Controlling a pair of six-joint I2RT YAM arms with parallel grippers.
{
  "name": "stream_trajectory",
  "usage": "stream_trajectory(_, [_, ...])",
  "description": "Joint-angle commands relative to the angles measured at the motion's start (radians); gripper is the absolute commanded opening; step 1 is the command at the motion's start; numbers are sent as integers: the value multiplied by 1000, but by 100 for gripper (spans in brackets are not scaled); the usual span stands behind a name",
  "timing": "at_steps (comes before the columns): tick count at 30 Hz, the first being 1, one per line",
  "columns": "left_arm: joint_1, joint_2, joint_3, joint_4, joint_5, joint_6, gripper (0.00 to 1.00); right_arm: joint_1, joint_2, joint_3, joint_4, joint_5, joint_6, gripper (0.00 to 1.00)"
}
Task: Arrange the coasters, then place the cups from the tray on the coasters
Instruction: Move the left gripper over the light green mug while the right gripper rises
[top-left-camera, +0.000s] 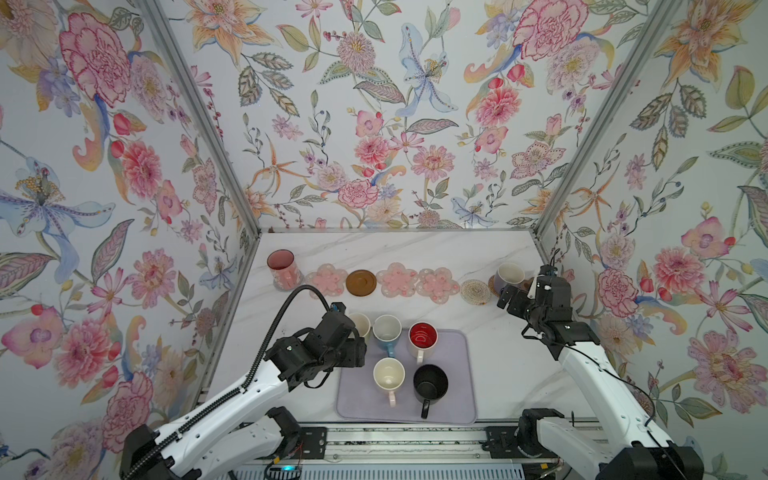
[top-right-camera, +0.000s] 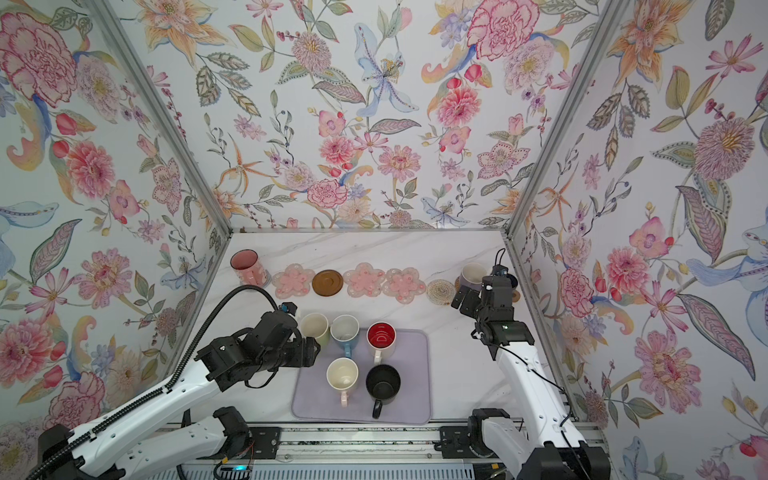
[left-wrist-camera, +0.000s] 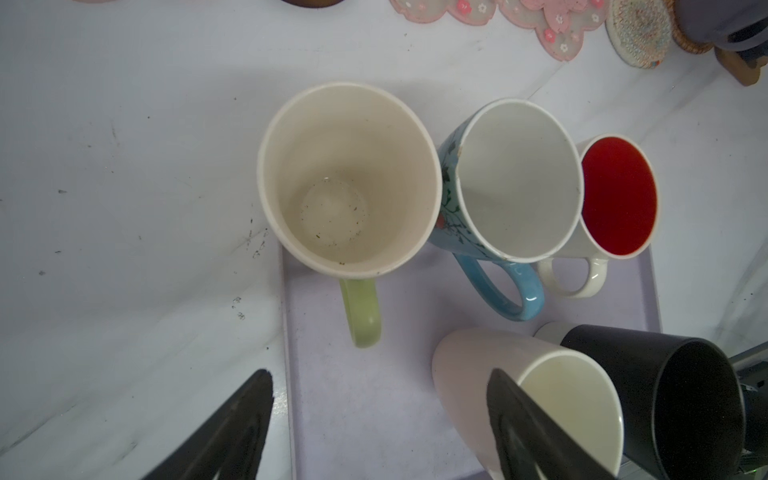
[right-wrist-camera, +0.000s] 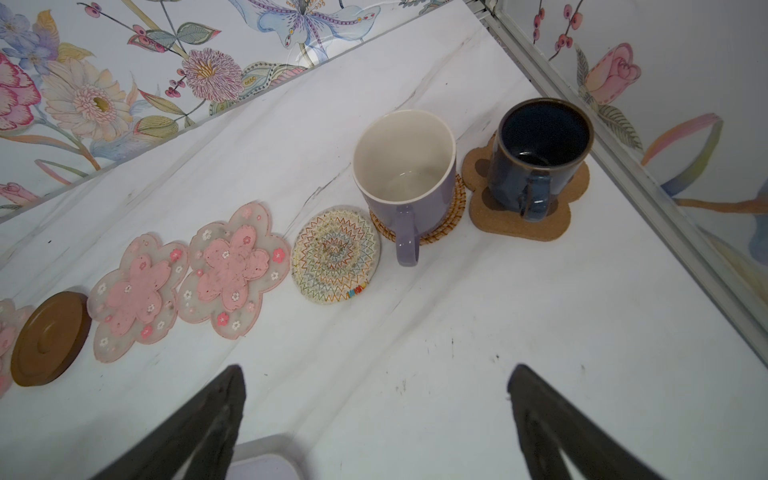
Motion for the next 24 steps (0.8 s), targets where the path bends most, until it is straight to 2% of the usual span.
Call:
stream_trajectory(1, [-11,44,-24,20,-24,5,81,8,8,-15,18,-13,16,99])
stream_trajectory(14, [-11,229,14,67,-97,38,71,12,5,-11,8,-9,8,99])
stream_trajectory(24, [-11,276,19,80,-136,32,60,10,9,-15,17,-18,7,99])
